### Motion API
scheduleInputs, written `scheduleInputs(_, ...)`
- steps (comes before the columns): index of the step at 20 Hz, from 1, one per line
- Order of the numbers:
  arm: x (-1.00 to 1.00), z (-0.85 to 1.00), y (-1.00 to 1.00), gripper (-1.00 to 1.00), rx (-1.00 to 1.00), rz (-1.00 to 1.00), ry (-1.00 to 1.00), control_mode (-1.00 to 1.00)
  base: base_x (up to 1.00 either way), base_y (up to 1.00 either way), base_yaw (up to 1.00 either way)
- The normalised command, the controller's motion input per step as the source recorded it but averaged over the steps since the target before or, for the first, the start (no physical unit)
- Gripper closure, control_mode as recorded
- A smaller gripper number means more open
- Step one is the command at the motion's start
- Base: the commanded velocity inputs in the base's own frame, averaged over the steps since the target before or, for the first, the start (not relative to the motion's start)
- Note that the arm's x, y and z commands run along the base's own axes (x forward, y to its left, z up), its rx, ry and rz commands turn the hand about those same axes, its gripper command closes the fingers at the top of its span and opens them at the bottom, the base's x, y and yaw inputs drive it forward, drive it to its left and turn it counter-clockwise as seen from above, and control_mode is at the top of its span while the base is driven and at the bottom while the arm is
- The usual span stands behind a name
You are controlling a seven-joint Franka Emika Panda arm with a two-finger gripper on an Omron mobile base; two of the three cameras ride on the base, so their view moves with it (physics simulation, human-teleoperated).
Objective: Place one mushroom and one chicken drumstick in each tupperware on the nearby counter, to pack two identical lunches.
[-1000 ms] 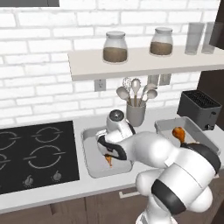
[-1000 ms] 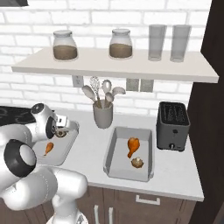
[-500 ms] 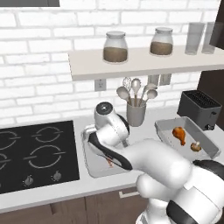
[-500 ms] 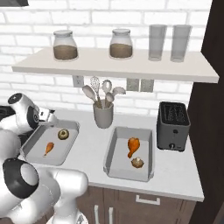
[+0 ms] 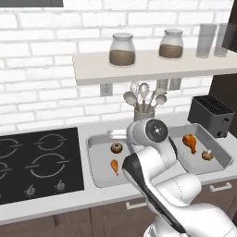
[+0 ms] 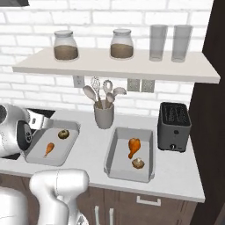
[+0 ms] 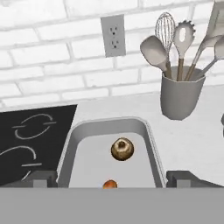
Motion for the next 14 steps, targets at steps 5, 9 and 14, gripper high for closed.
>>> scheduleInputs(5, -1.0, 0.98, -0.58, -1.0, 0.11, 0.01, -0.54, -1.0, 0.0, 0.0, 0.0)
scheduleInputs(9, -0.03, 0.0, 0.0, -1.0, 0.0, 0.0, 0.0, -1.0, 0.0, 0.0, 0.0)
scheduleInputs(14, -0.35, 0.03, 0.0, -1.0, 0.0, 0.0, -0.15, -1.0, 0.0, 0.0, 0.0)
